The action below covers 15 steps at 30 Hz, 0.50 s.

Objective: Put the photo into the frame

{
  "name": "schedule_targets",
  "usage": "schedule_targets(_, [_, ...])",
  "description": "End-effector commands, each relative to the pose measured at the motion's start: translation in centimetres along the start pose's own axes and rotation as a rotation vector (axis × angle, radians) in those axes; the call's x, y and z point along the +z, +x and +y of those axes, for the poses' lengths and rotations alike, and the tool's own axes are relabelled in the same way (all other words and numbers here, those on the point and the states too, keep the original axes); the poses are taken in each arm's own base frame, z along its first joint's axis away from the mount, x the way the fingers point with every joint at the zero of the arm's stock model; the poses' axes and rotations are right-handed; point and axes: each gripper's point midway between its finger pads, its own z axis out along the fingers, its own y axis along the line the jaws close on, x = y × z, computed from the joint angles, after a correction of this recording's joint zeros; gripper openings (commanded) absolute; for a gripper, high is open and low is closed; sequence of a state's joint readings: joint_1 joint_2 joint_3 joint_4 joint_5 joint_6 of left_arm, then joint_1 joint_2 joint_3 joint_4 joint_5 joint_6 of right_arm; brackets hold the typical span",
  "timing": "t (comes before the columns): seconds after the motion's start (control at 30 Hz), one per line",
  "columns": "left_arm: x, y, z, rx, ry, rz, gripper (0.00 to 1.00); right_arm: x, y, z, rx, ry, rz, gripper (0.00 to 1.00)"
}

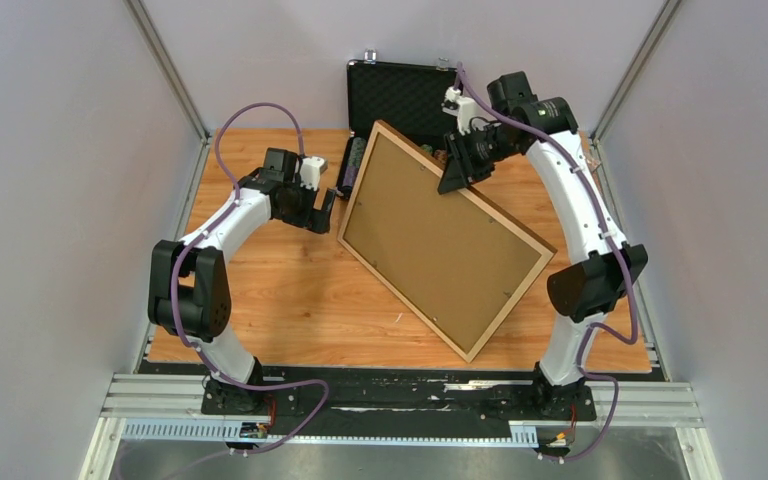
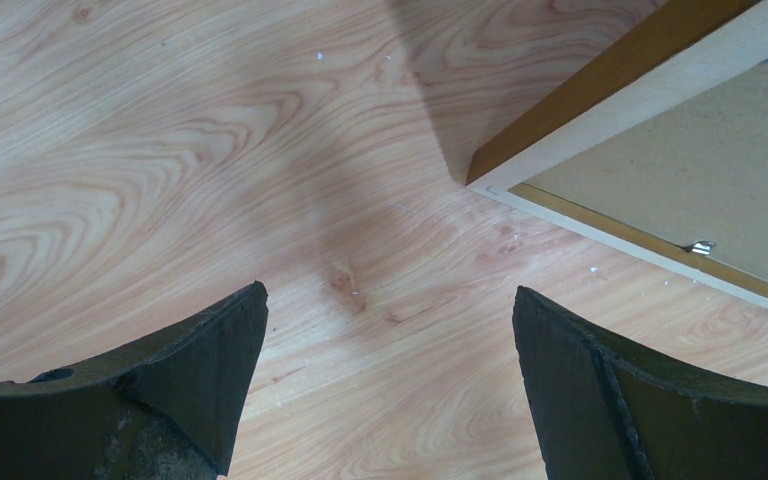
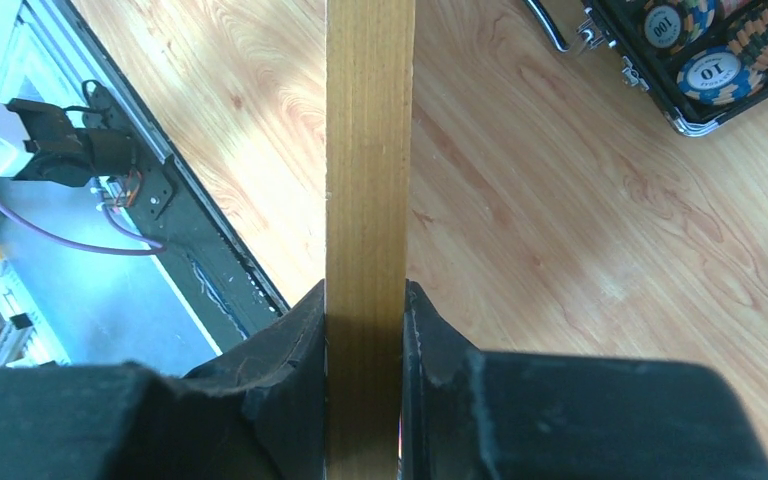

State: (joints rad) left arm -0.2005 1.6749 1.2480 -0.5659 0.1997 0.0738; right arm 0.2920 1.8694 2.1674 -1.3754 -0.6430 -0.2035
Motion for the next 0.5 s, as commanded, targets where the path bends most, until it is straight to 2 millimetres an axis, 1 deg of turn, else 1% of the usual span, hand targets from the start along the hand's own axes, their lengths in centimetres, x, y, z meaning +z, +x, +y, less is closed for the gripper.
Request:
schedule_targets(0.0, [-1.3, -1.1, 0.6, 0.018, -0.017, -0.038, 1.0, -1.9, -3.1, 1.0, -0.193, 0.091, -0.104, 0.0])
schedule_targets(0.17, [-1.7, -1.4, 0.6, 0.026, -0.015, -0.045, 1.0, -2.5, -4.6, 1.9, -0.298, 0.196, -0.139, 0.0])
schedule_targets(0.3, [-2.3, -1.8, 0.4, 0.036, 0.001, -0.067, 1.0, -3.5, -5.4, 2.3, -0.364, 0.297, -0.172, 0.0])
schedule_targets(0.43, [-3.2, -2.0, -0.1, 0.03, 0.025, -0.079, 1.0, -3.9, -5.9, 3.5, -0.418, 0.374, -0.199, 0.0])
schedule_targets(0.47, [-3.7, -2.1, -0.3, 0.027, 0.032, -0.083, 1.0, -3.8, -5.9, 4.2, -0.44, 0.39, -0.203, 0.0])
